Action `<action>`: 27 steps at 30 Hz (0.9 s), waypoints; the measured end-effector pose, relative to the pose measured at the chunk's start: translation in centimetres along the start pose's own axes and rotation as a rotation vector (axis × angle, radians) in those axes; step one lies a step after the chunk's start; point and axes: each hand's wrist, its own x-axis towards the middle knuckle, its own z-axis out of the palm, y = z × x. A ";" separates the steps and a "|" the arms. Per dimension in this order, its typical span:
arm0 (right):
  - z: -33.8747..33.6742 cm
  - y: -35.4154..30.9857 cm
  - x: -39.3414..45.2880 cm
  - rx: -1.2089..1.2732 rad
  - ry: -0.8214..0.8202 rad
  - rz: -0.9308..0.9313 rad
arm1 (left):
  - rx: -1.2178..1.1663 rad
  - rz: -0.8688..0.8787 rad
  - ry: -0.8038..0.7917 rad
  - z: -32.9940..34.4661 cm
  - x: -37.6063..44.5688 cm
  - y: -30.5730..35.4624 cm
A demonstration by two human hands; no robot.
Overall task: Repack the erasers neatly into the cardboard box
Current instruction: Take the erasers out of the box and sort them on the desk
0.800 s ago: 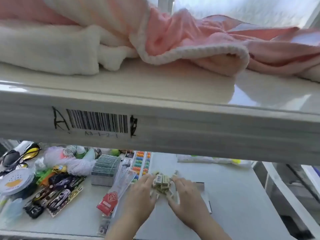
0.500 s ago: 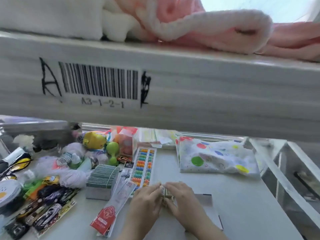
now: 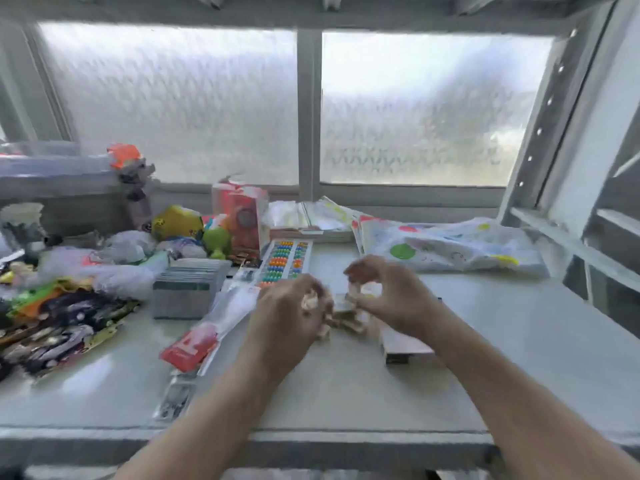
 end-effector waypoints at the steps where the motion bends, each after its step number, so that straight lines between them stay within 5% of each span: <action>1: -1.1 0.3 -0.2 0.023 0.028 0.009 | -0.026 0.004 0.028 -0.3 -0.2 0.2; 12: -5.5 4.2 -8.0 0.128 0.117 0.139 | -0.263 0.027 -0.031 1.2 -1.7 5.6; 27: -5.0 5.4 -7.0 0.247 0.069 0.142 | -0.115 -0.073 -0.303 4.9 1.1 5.3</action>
